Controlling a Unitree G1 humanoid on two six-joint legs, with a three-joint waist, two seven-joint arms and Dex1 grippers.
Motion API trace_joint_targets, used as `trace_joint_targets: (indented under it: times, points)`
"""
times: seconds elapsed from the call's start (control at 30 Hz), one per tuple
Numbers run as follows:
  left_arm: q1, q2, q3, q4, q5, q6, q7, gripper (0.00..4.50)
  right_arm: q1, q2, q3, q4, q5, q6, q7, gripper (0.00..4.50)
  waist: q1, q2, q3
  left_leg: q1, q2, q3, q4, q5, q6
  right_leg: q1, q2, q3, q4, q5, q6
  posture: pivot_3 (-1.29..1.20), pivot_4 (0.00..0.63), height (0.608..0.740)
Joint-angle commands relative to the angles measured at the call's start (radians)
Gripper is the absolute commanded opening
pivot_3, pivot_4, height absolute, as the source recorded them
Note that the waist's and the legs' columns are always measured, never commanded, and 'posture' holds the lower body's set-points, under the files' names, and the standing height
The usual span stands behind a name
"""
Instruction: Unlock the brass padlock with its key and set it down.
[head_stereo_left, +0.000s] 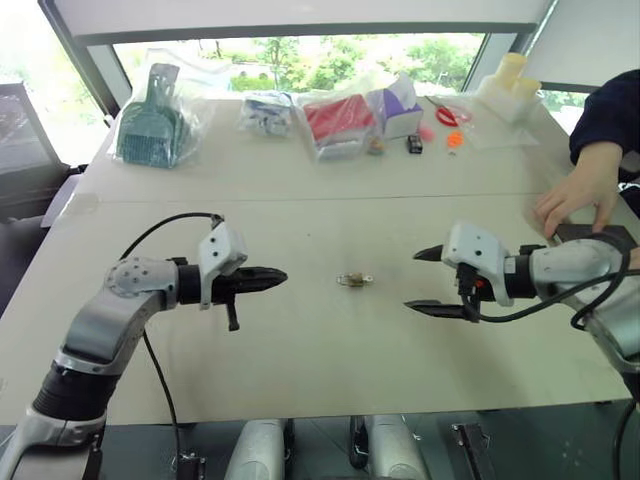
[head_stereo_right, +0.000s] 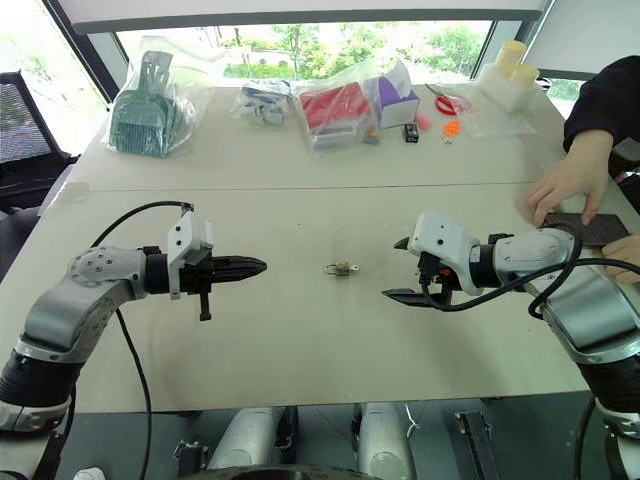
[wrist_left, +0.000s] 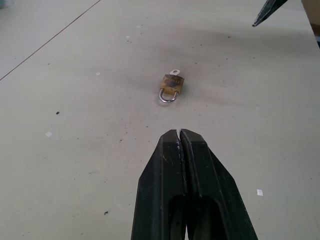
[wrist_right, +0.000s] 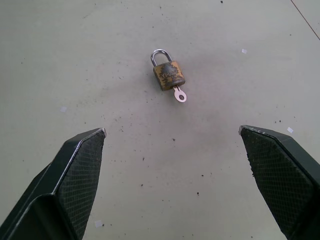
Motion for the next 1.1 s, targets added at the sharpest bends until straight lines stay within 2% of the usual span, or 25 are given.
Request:
trace_joint_targets:
  times: [0.03,1.1]
  points:
    - [-0.013,0.01,0.038,-0.025,-0.027,-0.001,0.004,0.0,-0.035,0.006,0.0,-0.001,-0.007,-0.019,0.02,4.45,0.0,0.0,0.0,0.0,0.0,0.0,0.0,0.0,0.0,0.0,0.0,0.0,0.0,0.0,0.0,0.0,0.15,0.74]
    - [-0.004,-0.008,0.012,-0.069,-0.026,0.019,0.042,0.0,-0.059,0.081,0.045,0.0,-0.041,-0.009,0.018,4.45,0.0,0.0,0.0,0.0,0.0,0.0,0.0,0.0,0.0,0.0,0.0,0.0,0.0,0.001,0.001,0.0,0.15,0.74]
